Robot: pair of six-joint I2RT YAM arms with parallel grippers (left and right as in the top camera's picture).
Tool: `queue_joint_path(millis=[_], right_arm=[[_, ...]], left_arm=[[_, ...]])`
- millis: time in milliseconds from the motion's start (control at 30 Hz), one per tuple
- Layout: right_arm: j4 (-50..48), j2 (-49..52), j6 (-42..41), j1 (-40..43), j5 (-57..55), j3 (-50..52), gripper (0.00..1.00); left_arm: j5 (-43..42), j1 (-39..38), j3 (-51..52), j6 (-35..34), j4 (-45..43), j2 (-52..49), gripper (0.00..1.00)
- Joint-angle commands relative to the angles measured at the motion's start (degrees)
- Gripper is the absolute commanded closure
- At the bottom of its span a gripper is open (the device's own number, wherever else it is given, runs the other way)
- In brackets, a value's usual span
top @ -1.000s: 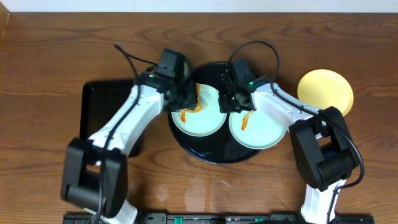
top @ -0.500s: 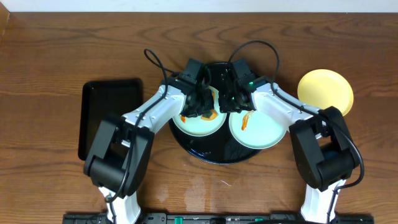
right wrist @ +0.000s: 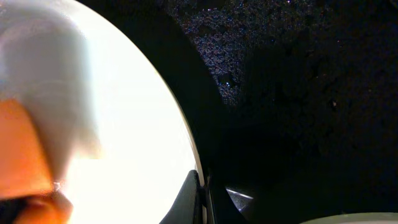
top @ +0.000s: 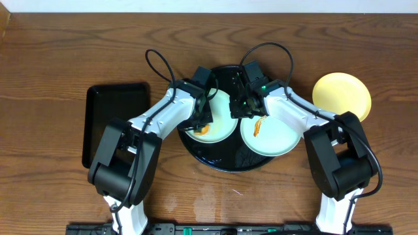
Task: Clean dirty plates on tray and stack at the side
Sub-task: 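Wipe the pale green plate with the sponge in the left gripper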
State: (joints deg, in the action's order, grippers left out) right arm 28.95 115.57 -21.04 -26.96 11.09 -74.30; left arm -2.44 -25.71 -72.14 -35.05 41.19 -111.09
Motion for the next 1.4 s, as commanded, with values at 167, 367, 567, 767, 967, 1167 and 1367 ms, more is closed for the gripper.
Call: queue_joint_path(millis=[167,367,567,767,967,1167,1367], right_arm=[[0.61,-0.92,0.35,-0.55,-0.76,0.44,0.99],[0.61,-0.92,0.33,-0.57,-0.76,0.44,0.99],[0.59,-0.92,0.33,-0.57,-0.76,0.44,0.99],[0.39,-0.92,0.31,-0.57,-0.74,0.44,0.99],[0.46,-0.92,0.28,-0.57,-0.74,0.44,0.99],[0.50,-0.92,0.31,-0.57,-0.76,0.44,0.99],[0.90,-0.92,0.33,-0.55,-0.74,0.44,0.99]], left_arm=[[15.87,0.94,-0.13,-0.13,1.53,0.68,0.93],[17.07,0.94,-1.53,0.02,1.16,5.62,0.93],[8.35,0.94,-1.49,0.00,-1.11,8.31,0.92],[-4.09,0.31,-0.07,-0.02,-7.82,8.09,0.92],[-4.46,-0.37,0.70,-0.17,-8.09,6.45,0.92],[-4.33,-0.35,2.56,1.25,-7.39,2.10,0.92],[5.51,-0.35,2.58,1.97,-3.17,1.20,0.92]])
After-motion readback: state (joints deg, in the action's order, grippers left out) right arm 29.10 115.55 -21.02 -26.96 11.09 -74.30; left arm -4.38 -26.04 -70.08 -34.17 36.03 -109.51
